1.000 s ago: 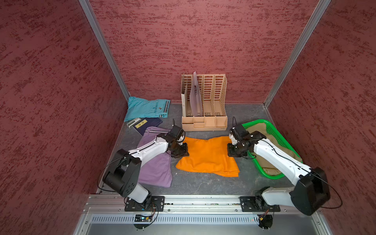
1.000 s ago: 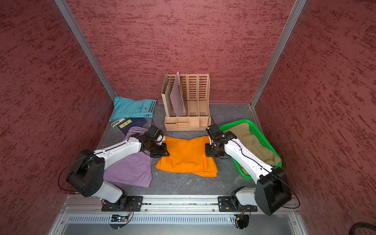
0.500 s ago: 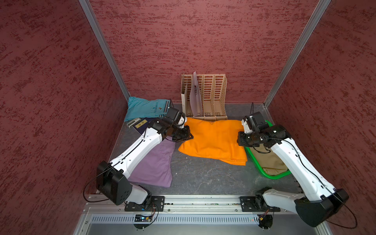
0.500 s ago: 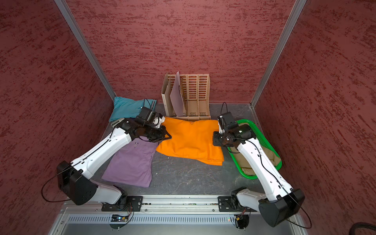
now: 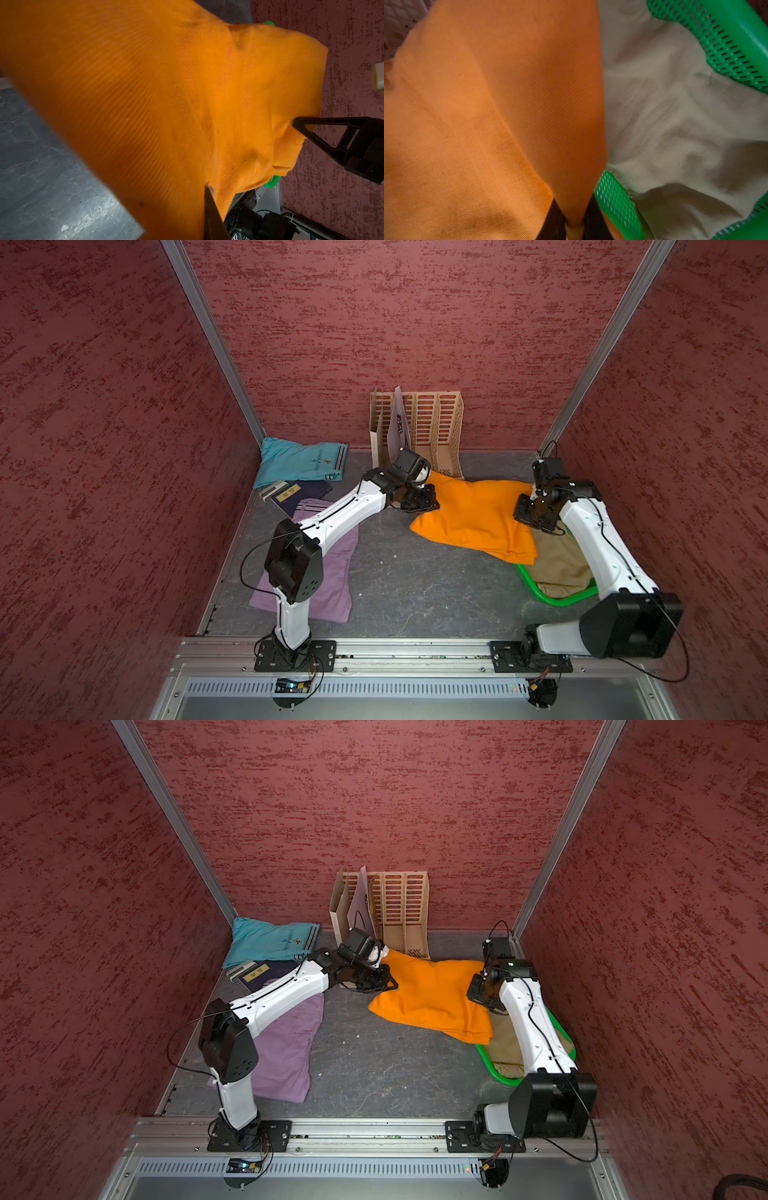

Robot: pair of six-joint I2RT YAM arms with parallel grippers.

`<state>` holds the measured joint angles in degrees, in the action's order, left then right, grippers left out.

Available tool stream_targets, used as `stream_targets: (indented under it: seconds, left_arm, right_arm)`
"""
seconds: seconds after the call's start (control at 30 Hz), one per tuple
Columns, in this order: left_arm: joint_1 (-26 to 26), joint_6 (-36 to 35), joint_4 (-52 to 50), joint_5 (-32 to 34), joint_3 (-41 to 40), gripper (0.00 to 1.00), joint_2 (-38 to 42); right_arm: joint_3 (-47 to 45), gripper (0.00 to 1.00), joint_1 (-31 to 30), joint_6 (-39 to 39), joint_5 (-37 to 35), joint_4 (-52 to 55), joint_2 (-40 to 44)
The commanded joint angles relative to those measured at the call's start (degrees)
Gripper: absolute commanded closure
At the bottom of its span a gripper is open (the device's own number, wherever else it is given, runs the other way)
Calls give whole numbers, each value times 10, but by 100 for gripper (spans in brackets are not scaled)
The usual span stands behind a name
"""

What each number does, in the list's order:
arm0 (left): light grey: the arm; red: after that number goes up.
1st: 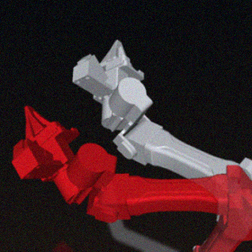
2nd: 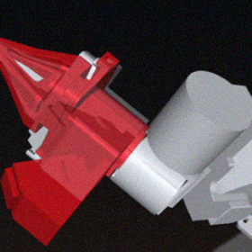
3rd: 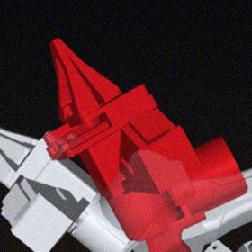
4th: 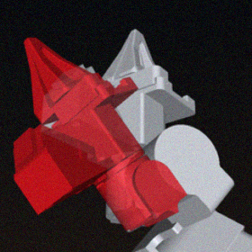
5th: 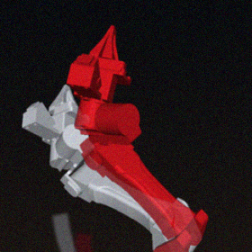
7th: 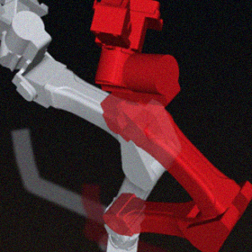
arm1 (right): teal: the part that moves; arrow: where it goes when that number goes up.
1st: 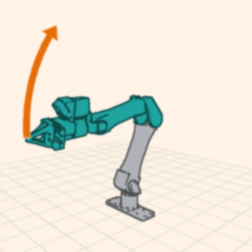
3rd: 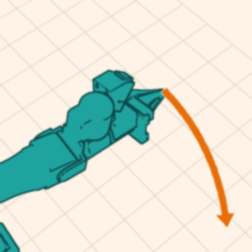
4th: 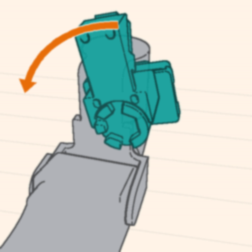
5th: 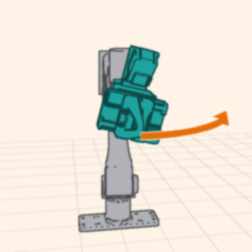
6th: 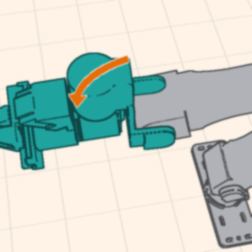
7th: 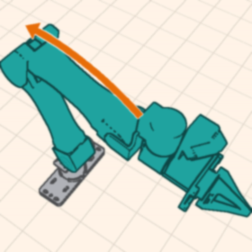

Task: Put the folded long pants in the basket
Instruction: Move the basket to the center of the board.

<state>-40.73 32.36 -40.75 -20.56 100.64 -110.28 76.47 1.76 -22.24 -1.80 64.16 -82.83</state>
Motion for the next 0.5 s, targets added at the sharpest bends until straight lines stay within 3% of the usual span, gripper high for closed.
stream_targets:
  seconds: [0.0,0.1,0.23,0.47]
  left_arm:
    - [-13,-2,42,-2,45,100,-16]
    - [-22,-7,37,-1,68,100,-37]
    - [-29,-12,32,-1,65,100,-36]
    - [-35,-10,38,2,-3,100,42]
  right_arm:
    - [-1,100,14,-7,2,-67,-45]
    - [0,100,15,-8,10,-75,-90]
    - [-10,100,10,7,109,-84,-134]
    - [-62,100,-73,31,239,-80,-108]
